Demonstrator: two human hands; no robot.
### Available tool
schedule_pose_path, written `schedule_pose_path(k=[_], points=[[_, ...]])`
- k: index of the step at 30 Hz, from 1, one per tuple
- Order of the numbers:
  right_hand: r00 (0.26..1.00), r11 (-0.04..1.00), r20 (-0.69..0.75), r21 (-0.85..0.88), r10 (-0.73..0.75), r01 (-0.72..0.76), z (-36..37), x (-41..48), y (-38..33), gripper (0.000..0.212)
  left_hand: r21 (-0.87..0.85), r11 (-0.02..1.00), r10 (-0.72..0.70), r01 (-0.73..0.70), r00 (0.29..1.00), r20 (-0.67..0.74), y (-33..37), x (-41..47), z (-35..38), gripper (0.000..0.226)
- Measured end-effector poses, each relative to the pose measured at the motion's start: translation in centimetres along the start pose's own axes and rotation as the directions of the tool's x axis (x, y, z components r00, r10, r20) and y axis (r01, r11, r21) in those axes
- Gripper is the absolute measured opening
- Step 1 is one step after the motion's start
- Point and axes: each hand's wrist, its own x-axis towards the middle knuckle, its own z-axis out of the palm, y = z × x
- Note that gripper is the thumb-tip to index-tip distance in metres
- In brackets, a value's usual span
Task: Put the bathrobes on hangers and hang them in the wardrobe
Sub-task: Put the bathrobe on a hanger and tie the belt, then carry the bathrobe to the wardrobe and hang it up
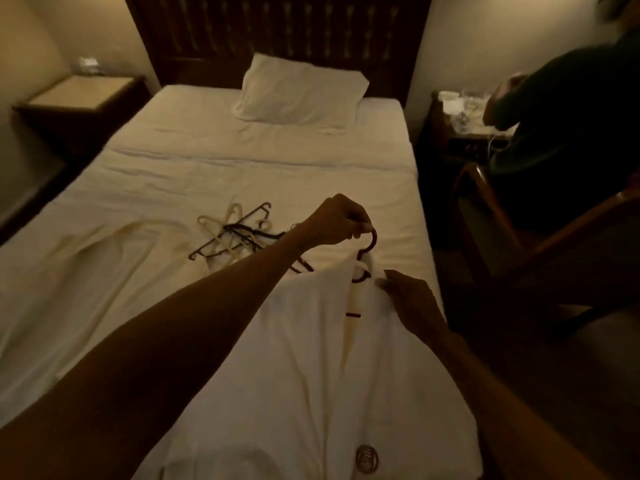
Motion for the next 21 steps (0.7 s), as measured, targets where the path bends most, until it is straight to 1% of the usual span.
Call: schedule_pose_path(k=[2,4,7,10,14,16,19,21], points=[[0.998,0.998,-0.019,0.008,-0.064,0.064,-2.6,-1.1,-3.6,0.028,0.015,1.000,0.015,-0.014,0.998,-0.066,3.6,-1.8,-2.7,0.004],[0.993,0.993,-0.023,-0.028,-0.112,0.112,-5.2,-1.8,-7.3,0.028,0.033,0.999,0.018,-0.015,0.993,-0.115,7.1,-3.8,-5.7,0.004],[0.983,0.981,0.005,-0.054,-0.185,0.185,-8.5,-2.8,-12.8,0.030,0.073,0.997,0.009,0.004,0.986,-0.169,11.8,-6.9,-10.4,0.004],[0.963,0.961,-0.015,-0.082,-0.268,0.266,-11.1,-3.8,-18.8,0.030,0.095,0.995,-0.006,0.030,0.969,-0.246,16.0,-10.3,-15.1,0.005],[0.942,0.944,-0.062,-0.045,-0.330,0.327,-14.0,-4.5,-27.9,0.032,0.079,0.995,-0.028,0.065,0.914,-0.405,21.0,-14.8,-21.6,0.009],[0.931,0.932,-0.048,-0.014,-0.362,0.362,-15.6,-4.9,-32.3,0.036,0.101,0.992,-0.021,0.078,0.881,-0.472,23.6,-17.2,-24.7,0.010],[0.872,0.872,-0.014,0.005,-0.489,0.489,-17.5,-5.3,-37.7,0.038,0.181,0.981,0.041,0.065,0.848,-0.529,27.8,-20.9,-28.4,0.010],[0.827,0.826,-0.023,0.038,-0.561,0.562,-18.5,-5.8,-41.1,0.037,0.212,0.976,0.095,0.045,0.790,-0.606,30.2,-23.5,-30.8,0.008]])
